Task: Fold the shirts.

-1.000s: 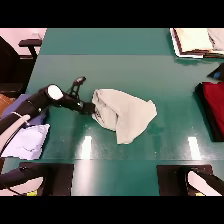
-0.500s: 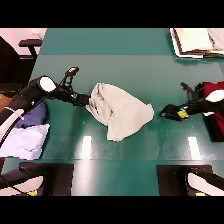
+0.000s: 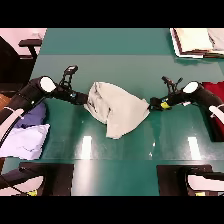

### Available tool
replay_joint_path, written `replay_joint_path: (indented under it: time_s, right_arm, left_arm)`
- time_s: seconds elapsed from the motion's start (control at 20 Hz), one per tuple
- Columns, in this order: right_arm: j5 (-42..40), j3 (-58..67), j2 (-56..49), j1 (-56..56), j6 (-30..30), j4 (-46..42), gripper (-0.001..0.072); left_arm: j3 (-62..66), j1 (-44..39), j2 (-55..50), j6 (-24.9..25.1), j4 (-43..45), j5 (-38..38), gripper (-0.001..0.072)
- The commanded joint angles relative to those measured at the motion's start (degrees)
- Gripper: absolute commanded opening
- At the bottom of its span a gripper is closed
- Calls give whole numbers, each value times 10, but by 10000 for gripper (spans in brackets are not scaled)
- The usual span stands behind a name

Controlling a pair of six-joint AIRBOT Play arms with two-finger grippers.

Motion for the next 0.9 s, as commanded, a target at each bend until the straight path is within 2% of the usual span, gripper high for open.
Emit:
replay_joint_path:
  time_s: [0.0,0.3,0.6,0.85]
  right_arm:
    - [12,57,6,-5,0,-49,21]
    - [74,208,151,-71,0,-143,22]
    - [120,375,289,-134,-16,-143,22]
    - [135,442,355,-186,-16,-143,21]
  left_arm:
    - [16,0,1,0,14,11,27]
    - [163,0,90,0,88,13,27]
    - [323,0,210,0,108,0,27]
    - [363,0,281,0,100,-9,26]
